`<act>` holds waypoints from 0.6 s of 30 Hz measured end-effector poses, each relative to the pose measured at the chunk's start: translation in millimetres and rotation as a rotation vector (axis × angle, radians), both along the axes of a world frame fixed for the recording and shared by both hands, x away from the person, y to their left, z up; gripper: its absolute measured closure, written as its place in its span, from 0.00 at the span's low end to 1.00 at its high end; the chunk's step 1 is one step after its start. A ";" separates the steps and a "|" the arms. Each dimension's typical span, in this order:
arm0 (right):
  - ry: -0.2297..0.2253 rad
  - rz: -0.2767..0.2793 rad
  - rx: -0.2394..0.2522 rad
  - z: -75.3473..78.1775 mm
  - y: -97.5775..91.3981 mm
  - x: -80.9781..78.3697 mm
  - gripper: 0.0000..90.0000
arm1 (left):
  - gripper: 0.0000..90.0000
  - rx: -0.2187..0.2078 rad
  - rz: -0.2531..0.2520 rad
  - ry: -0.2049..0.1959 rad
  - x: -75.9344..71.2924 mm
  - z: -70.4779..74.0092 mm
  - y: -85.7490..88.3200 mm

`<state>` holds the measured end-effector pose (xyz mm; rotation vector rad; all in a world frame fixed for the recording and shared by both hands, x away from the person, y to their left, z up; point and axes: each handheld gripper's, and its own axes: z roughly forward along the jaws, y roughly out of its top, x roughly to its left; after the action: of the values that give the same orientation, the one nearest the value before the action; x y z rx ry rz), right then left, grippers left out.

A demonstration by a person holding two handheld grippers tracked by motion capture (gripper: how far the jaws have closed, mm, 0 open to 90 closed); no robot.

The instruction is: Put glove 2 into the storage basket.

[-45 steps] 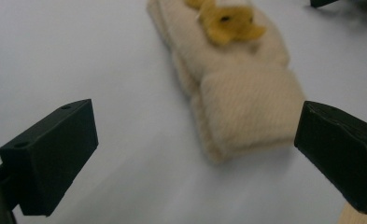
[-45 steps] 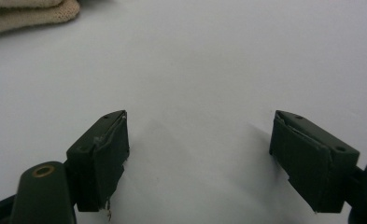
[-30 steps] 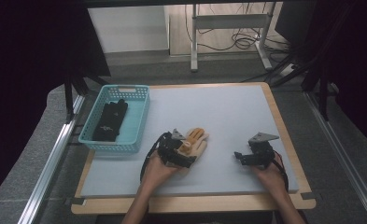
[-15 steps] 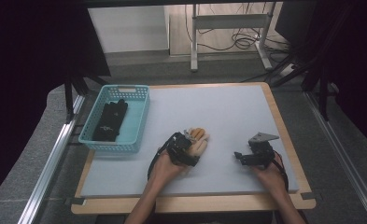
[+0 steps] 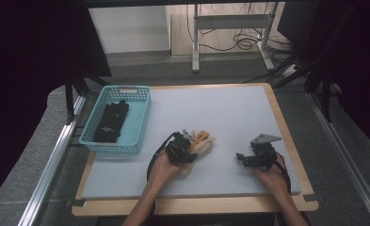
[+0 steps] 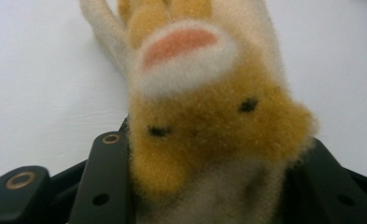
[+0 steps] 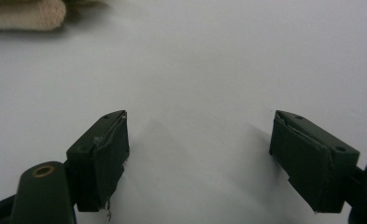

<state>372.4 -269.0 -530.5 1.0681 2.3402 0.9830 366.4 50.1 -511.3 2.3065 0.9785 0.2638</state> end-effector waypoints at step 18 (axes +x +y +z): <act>0.000 0.001 -0.002 0.1 -0.2 0.0 0.22 | 0.60 -0.045 0.070 -0.014 17.5 44.2 38.6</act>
<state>372.4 -269.1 -530.3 1.0673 2.3413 0.9810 383.9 88.7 -467.1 2.2292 1.0495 0.2834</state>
